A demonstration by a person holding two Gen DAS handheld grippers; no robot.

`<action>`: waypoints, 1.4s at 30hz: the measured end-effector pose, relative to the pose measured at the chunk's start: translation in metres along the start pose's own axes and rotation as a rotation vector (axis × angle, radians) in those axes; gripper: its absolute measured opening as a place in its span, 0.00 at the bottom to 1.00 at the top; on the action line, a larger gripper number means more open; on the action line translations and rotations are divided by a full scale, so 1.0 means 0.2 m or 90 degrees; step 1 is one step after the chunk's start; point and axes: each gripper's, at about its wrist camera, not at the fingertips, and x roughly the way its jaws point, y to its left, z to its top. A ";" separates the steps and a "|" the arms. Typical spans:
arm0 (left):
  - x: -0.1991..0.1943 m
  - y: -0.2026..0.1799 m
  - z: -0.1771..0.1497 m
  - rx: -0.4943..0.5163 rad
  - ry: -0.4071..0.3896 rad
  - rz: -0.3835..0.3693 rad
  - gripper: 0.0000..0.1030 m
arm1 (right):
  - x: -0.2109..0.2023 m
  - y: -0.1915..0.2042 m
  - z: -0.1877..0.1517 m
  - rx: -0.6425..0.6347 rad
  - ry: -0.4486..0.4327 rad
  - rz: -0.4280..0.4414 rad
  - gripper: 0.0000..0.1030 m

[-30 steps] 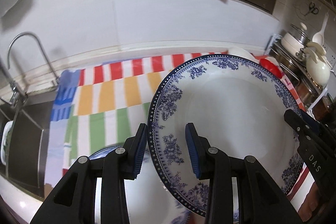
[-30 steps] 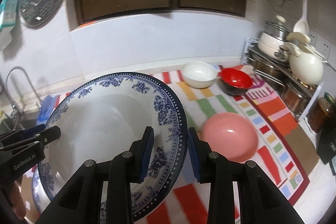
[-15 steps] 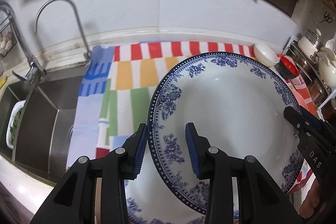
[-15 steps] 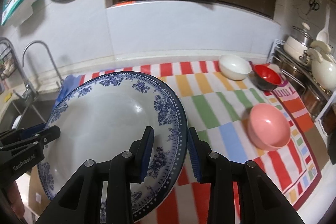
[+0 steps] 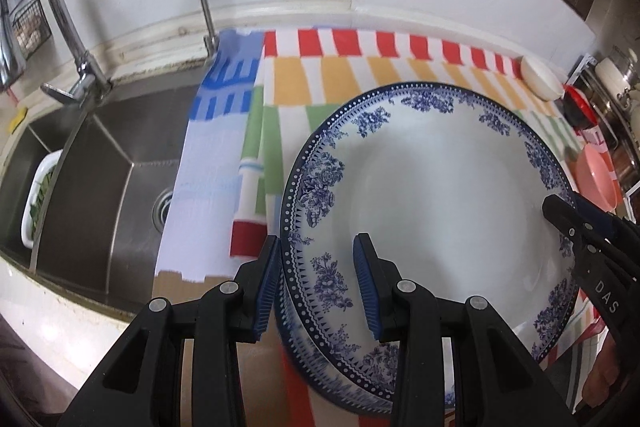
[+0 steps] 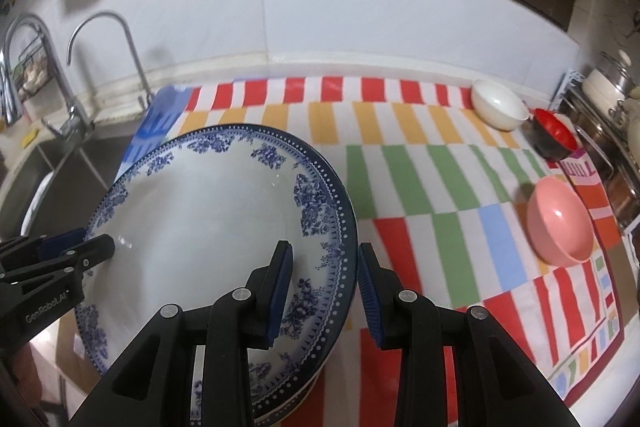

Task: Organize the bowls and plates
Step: 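Carry the blue-patterned plate toward the plate stack by the sink, then lower the plate onto the stack and open the left gripper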

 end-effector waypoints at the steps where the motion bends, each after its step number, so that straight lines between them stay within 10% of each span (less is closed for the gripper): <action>1: 0.01 0.01 -0.01 -0.001 0.007 0.001 0.36 | 0.01 0.01 -0.01 -0.003 0.010 0.003 0.33; 42: 0.16 0.03 -0.19 -0.022 0.101 0.004 0.48 | 0.23 0.06 -0.17 -0.050 0.163 0.039 0.36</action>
